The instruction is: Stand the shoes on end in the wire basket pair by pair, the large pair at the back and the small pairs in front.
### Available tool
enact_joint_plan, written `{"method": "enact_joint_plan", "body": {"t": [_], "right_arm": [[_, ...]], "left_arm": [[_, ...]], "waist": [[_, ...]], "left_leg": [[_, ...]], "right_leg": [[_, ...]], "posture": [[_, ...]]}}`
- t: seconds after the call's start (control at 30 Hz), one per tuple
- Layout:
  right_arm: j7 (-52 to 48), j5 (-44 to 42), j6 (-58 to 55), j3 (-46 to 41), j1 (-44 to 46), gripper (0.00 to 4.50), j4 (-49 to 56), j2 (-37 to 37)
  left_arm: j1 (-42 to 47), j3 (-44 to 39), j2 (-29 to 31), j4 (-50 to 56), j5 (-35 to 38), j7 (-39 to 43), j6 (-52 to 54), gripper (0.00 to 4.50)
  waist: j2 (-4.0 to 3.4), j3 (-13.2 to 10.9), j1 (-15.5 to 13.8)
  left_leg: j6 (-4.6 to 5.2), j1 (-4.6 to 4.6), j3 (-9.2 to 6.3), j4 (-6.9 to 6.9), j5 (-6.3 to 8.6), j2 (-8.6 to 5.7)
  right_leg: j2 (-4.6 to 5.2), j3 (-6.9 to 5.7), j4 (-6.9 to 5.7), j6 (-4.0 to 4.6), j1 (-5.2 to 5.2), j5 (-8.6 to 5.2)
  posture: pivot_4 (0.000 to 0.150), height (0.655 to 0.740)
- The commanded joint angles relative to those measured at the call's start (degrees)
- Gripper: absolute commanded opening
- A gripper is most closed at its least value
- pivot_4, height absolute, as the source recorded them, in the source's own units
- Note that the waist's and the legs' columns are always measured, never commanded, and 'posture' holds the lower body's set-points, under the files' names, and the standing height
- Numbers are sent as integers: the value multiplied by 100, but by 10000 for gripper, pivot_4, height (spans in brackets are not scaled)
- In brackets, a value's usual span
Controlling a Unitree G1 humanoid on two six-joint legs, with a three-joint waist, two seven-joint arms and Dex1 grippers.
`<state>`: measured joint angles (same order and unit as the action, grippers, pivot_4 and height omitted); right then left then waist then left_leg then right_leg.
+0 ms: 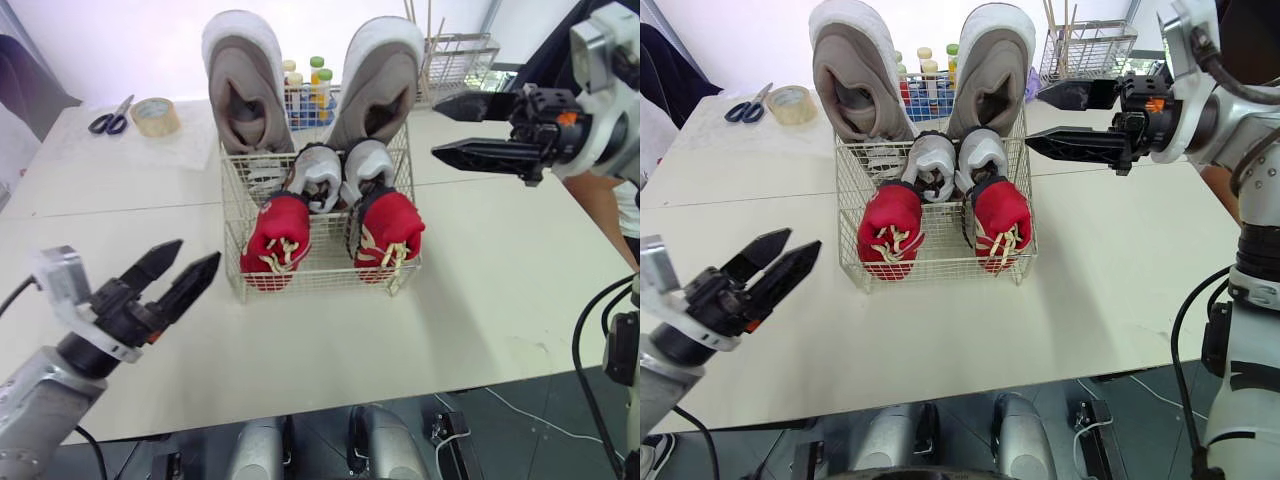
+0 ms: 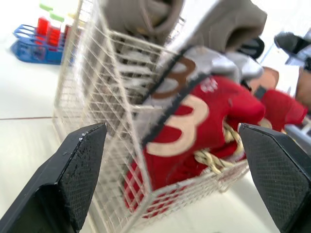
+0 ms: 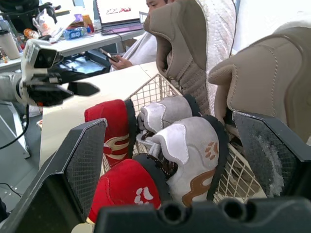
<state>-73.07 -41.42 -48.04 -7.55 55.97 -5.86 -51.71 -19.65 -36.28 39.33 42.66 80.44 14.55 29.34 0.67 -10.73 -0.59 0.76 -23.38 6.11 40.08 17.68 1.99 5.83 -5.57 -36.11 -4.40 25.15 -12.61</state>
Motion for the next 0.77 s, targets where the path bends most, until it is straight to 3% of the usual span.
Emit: {"method": "enact_joint_plan", "body": {"t": [0.03, 0.13, 0.23, 0.4, 0.5, 0.6, 0.77], "right_arm": [[17, -216, -188, -607, -58, 45000, -308, -331], [-26, -429, -594, -966, -369, 45000, -501, -659], [47, -406, -699, -1245, -1199, 45000, -405, -826], [582, -540, -844, -2075, -2898, 45000, -64, -489], [861, -688, -929, -2362, -3654, 45000, 521, -271], [1143, -913, -1146, -2452, -4123, 45000, 1005, -65], [1355, -710, -957, -2099, -4483, 45000, 1192, 61]], "left_arm": [[-20, -827, 541, -615, -506, -261, 122, 44876], [-182, -1125, 1259, -1157, -899, 71, 627, 44876], [-139, -1145, 1379, -1663, -791, 628, 854, 44876], [70, -200, 543, -1950, -1954, 606, 391, 44876], [107, 236, 18, -1695, -2181, 422, 430, 44876], [46, 937, 75, -1421, -2859, 605, 503, 44876], [413, 940, -84, -1583, -2669, 602, 713, 44876]], "waist": [[0, -1, -6], [-5, -5, -18], [-4, 0, 3], [-17, 9, 17], [-18, 8, -4], [-18, 8, -9], [-16, 11, -15]], "left_leg": [[0, 0, 1, 0, 0, -1], [1, -3, 1, 0, 0, -8], [2, -2, 6, -4, 3, -5], [3, 3, 24, -9, 3, -5], [-2, 6, 26, -10, 0, -3], [-4, 5, 19, -7, -1, 0], [21, 8, 4, -5, 13, 1]], "right_leg": [[0, 0, 1, 0, 0, 0], [-1, -3, 3, 1, 1, -1], [0, -2, 14, 8, -4, -7], [2, 5, 13, -4, -2, -1], [0, 6, 7, -5, -1, -1], [-1, 7, 1, -4, 2, 0], [-3, 7, 1, 16, -4, -10]], "posture": [[1500, 7400], [1500, 7400], [1500, 7400], [1500, 7400], [1500, 7400], [1500, 7400], [1500, 7400]]}}
